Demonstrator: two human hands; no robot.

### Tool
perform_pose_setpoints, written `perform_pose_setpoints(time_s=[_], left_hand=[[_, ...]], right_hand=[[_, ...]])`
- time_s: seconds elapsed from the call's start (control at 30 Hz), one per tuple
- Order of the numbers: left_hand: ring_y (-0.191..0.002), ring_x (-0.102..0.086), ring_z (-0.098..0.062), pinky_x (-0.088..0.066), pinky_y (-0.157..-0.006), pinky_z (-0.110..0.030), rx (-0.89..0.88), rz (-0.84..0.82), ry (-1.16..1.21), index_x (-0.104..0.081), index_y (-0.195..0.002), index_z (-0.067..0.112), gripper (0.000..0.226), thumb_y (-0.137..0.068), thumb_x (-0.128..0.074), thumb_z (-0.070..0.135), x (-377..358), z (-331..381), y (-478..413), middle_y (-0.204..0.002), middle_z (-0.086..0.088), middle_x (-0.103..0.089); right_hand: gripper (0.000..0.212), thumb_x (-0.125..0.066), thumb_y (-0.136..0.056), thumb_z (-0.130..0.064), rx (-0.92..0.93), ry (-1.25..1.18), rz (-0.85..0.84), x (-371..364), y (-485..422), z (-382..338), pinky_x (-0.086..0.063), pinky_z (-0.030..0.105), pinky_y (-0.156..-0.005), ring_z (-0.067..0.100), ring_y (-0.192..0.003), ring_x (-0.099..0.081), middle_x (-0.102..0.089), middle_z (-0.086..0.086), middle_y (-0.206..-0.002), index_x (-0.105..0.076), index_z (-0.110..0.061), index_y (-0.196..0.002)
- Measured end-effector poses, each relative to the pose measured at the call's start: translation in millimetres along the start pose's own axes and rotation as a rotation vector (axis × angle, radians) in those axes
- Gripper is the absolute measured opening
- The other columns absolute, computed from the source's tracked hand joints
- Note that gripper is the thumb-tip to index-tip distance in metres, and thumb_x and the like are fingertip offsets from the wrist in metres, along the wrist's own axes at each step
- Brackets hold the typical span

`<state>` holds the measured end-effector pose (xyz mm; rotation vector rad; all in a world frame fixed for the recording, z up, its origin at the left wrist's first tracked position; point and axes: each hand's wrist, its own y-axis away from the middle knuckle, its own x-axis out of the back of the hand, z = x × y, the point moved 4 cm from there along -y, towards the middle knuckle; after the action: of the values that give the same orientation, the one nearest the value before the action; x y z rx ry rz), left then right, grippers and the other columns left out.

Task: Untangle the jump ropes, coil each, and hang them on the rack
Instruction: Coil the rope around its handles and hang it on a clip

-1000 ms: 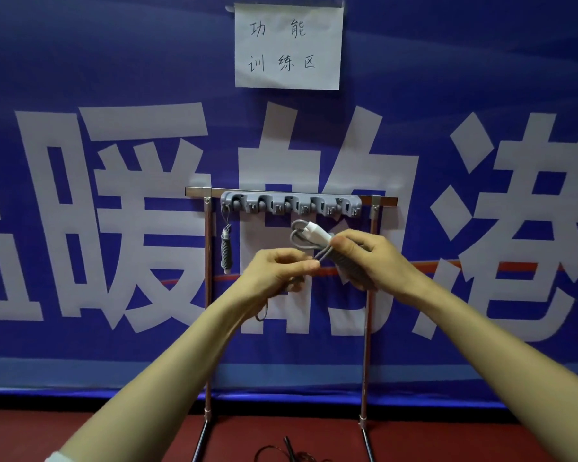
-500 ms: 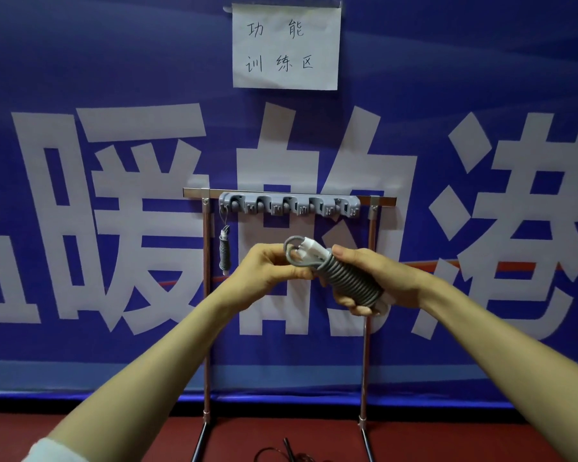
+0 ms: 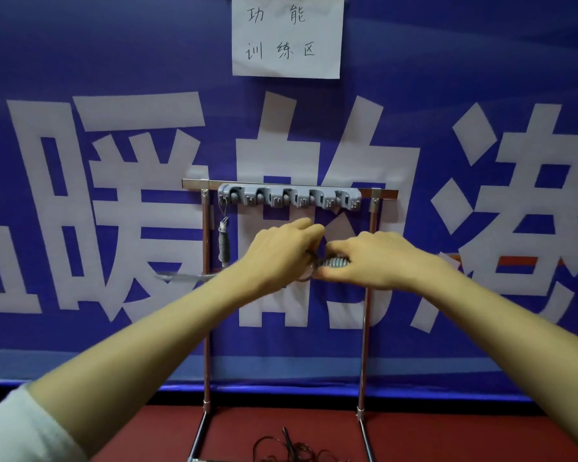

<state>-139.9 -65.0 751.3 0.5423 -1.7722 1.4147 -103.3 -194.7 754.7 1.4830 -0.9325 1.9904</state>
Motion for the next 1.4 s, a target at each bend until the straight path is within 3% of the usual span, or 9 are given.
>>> perform_pose_setpoints(time_s=[0.13, 0.27, 0.4, 0.5, 0.7, 0.83, 1.0, 1.17, 1.4], left_hand=[[-0.079, -0.051, -0.026, -0.047, -0.07, -0.046, 0.125, 0.22, 0.345, -0.052, -0.09, 0.007, 0.008, -0.087, -0.06, 0.005, -13, -6, 10, -0.095, -0.005, -0.049], [-0.072, -0.046, -0.009, -0.039, -0.066, -0.018, 0.255, 0.351, 0.534, -0.057, -0.086, 0.004, 0.014, -0.095, -0.059, 0.015, -15, -7, 13, -0.085, -0.005, -0.053], [-0.063, -0.048, -0.008, -0.043, -0.066, -0.021, 0.617, 0.178, 1.165, -0.058, -0.084, 0.007, 0.011, -0.09, -0.066, 0.013, -20, -20, 10, -0.068, 0.001, -0.056], [-0.059, -0.046, -0.009, -0.044, -0.061, -0.023, 0.827, -0.075, 1.589, -0.062, -0.091, 0.006, 0.003, -0.089, -0.063, 0.004, -29, -14, 10, -0.066, 0.0, -0.055], [-0.061, -0.045, -0.01, -0.036, -0.056, -0.02, 0.732, -0.246, 1.303, -0.068, -0.1, 0.005, 0.01, -0.092, -0.062, 0.006, -29, -18, 9, -0.08, -0.006, -0.058], [-0.078, -0.056, -0.014, -0.046, -0.066, -0.023, 0.508, 0.036, 0.658, -0.07, -0.097, 0.009, 0.009, -0.09, -0.065, 0.012, -22, -17, 2, -0.086, 0.001, -0.055], [-0.049, -0.034, -0.021, -0.025, -0.045, -0.029, -0.088, 0.417, -0.089, -0.062, -0.069, 0.002, 0.01, -0.064, -0.069, -0.003, -21, 4, 7, -0.073, -0.012, -0.049], [-0.054, -0.047, -0.022, -0.046, -0.038, -0.036, -0.103, 0.516, 0.034, -0.066, -0.093, 0.004, 0.014, -0.088, -0.057, 0.014, -25, -5, 10, -0.08, -0.011, -0.05], [-0.082, -0.059, -0.003, -0.054, -0.074, -0.023, 0.184, 0.542, 0.67, -0.065, -0.098, 0.01, 0.008, -0.093, -0.063, 0.016, -35, -14, 16, -0.092, 0.005, -0.057]], right_hand=[[0.051, -0.024, -0.09, -0.073, -0.019, 0.16, 0.226, -1, -1, -3, -0.042, 0.032, -0.061, 0.018, -0.072, -0.058, -0.057, -0.004, -0.08, -0.045, -0.028, -0.102], [0.054, -0.024, -0.094, -0.067, -0.038, 0.263, 0.395, -7, 0, -3, -0.035, 0.032, -0.059, 0.022, -0.084, -0.061, -0.059, 0.001, -0.1, -0.04, -0.027, -0.125], [0.055, -0.028, -0.095, -0.065, -0.043, 0.32, 0.512, -7, 4, -3, -0.033, 0.03, -0.056, 0.022, -0.086, -0.061, -0.059, 0.004, -0.103, -0.042, -0.023, -0.128], [0.05, -0.051, -0.084, -0.06, -0.035, 0.365, 0.625, -7, 5, -2, -0.025, 0.024, -0.044, 0.021, -0.056, -0.056, -0.059, 0.006, -0.073, -0.062, -0.016, -0.104], [0.047, -0.069, -0.074, -0.06, -0.007, 0.4, 0.653, -23, 1, 5, -0.02, 0.02, -0.042, 0.02, -0.044, -0.052, -0.057, 0.004, -0.062, -0.066, -0.016, -0.09], [0.054, -0.038, -0.092, -0.066, -0.028, 0.342, 0.496, -22, 1, 0, -0.03, 0.028, -0.049, 0.022, -0.073, -0.063, -0.063, 0.003, -0.091, -0.054, -0.02, -0.114], [0.061, -0.024, -0.091, -0.072, -0.102, 0.218, 0.379, -19, -7, 3, -0.037, 0.032, -0.06, 0.025, -0.085, -0.063, -0.063, 0.003, -0.099, -0.045, -0.023, -0.119], [0.064, -0.019, -0.095, -0.065, -0.118, 0.117, 0.425, -16, -4, 4, -0.038, 0.032, -0.06, 0.026, -0.084, -0.062, -0.045, 0.001, -0.096, 0.003, -0.045, -0.151], [0.053, -0.031, -0.093, -0.05, 0.05, 0.195, 0.709, -24, -7, 9, -0.022, 0.019, -0.037, 0.018, -0.042, -0.047, -0.054, 0.005, -0.072, -0.058, -0.026, -0.132]])
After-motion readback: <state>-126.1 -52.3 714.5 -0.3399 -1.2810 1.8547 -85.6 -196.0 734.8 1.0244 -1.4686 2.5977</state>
